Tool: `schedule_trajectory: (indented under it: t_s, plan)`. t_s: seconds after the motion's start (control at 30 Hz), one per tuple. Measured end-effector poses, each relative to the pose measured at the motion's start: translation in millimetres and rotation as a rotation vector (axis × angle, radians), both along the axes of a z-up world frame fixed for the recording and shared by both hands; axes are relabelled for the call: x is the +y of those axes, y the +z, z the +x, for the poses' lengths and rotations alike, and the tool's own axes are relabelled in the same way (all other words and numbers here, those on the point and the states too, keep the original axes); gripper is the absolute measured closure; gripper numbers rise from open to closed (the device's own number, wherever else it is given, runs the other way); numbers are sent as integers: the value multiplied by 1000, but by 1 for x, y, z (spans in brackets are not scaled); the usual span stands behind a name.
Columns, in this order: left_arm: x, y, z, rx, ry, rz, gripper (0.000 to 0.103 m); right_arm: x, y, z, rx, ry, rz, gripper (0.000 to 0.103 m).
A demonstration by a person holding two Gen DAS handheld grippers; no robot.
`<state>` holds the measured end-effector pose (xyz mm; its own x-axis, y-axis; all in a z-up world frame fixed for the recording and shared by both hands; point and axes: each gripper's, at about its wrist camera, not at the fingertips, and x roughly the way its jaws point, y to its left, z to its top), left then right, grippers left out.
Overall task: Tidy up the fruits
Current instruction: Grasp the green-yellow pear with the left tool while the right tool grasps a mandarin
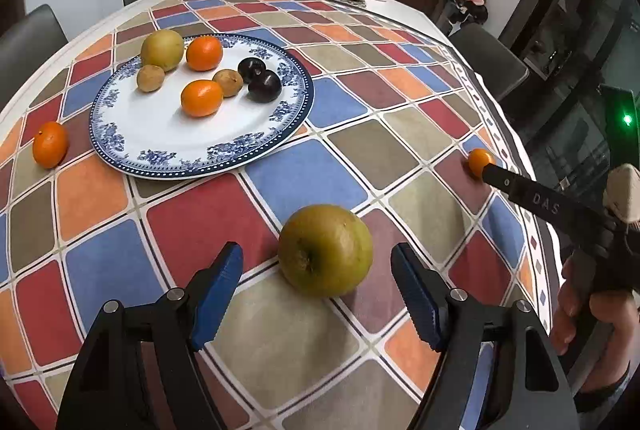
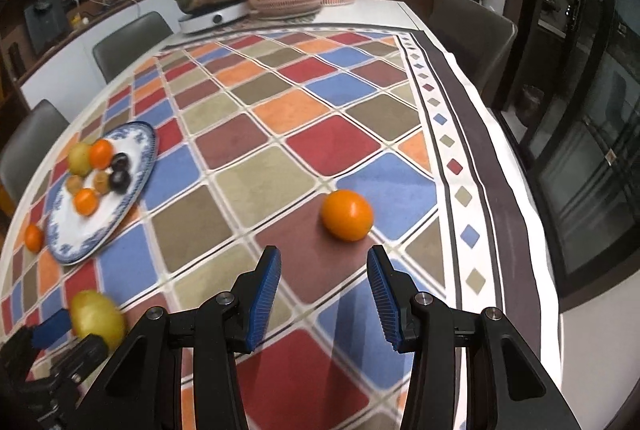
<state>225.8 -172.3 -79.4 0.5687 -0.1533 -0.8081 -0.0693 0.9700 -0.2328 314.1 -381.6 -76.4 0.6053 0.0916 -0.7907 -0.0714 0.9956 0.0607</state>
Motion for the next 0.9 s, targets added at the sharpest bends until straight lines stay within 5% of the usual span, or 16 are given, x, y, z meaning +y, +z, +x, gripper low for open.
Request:
schedule_trajectory:
  t_s: [0.4, 0.9]
  plan:
    - [-4, -10, 11, 29, -49, -11, 53, 2, -19, 31, 25, -26, -45, 57]
    - [-8, -8, 12, 1, -102, 51, 53, 0, -30, 38, 2, -32, -51, 64]
